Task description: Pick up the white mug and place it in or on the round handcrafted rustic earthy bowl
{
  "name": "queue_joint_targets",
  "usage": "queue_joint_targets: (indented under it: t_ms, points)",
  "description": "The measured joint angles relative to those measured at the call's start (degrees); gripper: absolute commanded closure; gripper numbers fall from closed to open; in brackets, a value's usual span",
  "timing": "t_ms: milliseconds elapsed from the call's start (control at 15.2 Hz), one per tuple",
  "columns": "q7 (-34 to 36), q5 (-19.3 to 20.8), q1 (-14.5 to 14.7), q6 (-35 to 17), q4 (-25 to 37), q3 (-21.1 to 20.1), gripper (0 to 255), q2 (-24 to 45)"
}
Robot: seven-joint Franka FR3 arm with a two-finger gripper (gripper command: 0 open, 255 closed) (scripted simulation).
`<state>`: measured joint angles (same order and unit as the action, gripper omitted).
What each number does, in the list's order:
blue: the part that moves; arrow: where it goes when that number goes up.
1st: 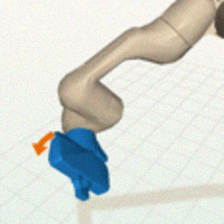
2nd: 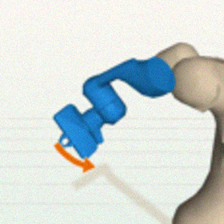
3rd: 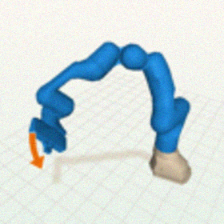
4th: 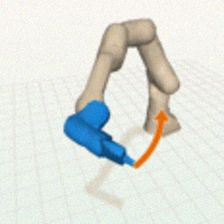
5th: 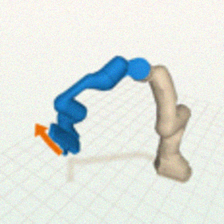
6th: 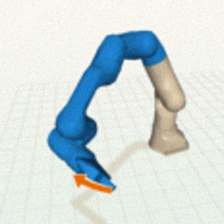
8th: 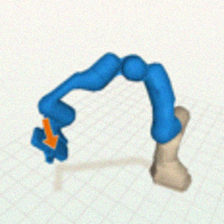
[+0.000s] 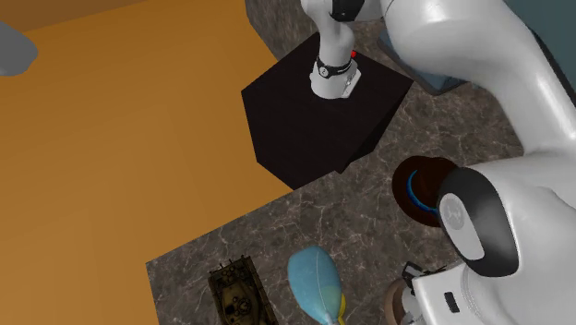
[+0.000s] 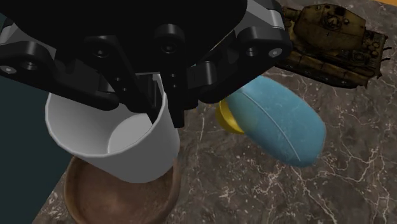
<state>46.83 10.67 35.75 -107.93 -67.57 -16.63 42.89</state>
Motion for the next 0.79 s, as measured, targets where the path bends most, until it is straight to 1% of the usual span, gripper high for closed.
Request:
queue_joint_targets:
  t_ms: [66, 132, 198, 264, 396, 792]
  points:
    - [0.51, 0.32, 1.41, 2.04, 4.66, 0.12, 255, 2.56]
    - [0.85, 0.76, 3.12, 4.55, 11.09, 0.41, 255, 6.34]
    - [1.17, 0.96, 4.47, 6.86, 15.95, 0.57, 255, 8.87]
    - [1.31, 1.09, 5.14, 7.75, 18.34, 0.68, 255, 10.31]
    - [1.48, 1.24, 5.67, 7.81, 19.91, 0.83, 255, 11.82]
    - [1.88, 1.48, 5.46, 3.95, 16.85, 0.96, 255, 12.72]
